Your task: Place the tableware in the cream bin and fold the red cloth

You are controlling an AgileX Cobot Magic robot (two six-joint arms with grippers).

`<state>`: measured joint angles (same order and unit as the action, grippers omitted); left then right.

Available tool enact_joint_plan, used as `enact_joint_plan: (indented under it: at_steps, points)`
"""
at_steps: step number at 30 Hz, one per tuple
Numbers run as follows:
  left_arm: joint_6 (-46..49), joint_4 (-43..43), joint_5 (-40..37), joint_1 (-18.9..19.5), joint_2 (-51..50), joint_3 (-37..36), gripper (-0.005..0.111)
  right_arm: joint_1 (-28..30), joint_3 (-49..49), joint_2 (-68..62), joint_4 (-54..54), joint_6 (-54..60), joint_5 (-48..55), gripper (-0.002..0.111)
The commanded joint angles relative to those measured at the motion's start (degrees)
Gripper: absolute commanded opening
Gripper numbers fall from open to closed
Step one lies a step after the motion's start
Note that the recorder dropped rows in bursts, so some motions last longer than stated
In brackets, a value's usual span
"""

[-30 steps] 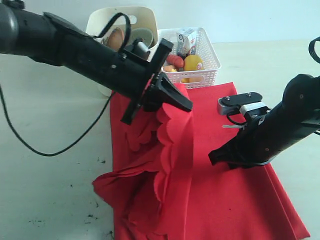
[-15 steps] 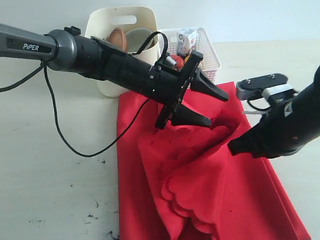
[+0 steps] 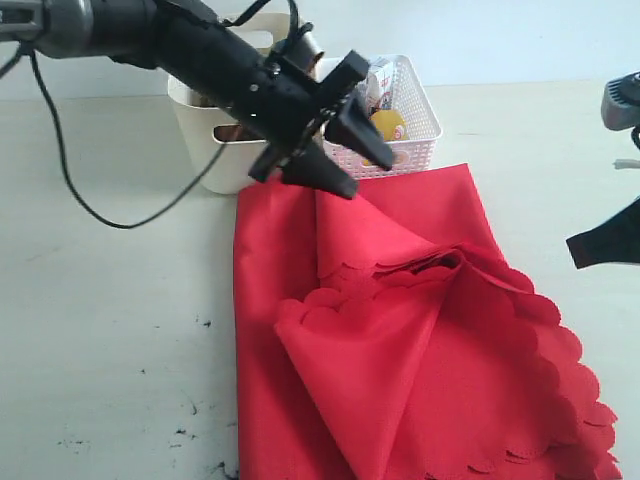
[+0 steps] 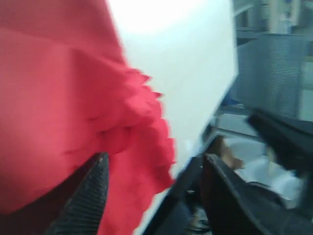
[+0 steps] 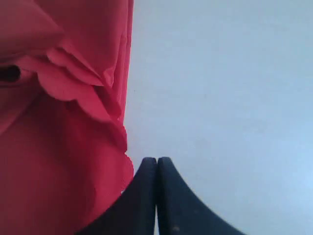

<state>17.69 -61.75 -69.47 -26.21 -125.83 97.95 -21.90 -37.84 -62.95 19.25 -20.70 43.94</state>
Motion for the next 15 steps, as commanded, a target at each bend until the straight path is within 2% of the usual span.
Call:
enact_joint_plan:
  at_steps: [1,3,10,13,15]
  points:
    - [-6.19,20.11,-0.49,2.82,2.53,-0.7,0.054,-0.05,0.11,2.38,-0.01,-0.34,0.92,0.0]
    - [-6.2,21.84,-0.49,3.13,2.66,-1.94,0.054,-0.05,0.11,2.91,-0.46,-0.34,1.04,0.0]
    - [-6.62,19.43,-0.49,3.27,1.51,-5.16,0.054,-0.05,0.32,3.21,-1.53,0.05,1.17,0.0]
    - [-6.62,12.09,-0.49,3.27,-1.22,-5.16,0.054,-0.05,0.32,3.21,-1.52,0.16,1.17,0.0]
    - [-6.36,10.17,0.43,2.78,-3.05,-5.16,0.054,-0.05,0.32,3.21,-1.87,1.4,1.17,0.0]
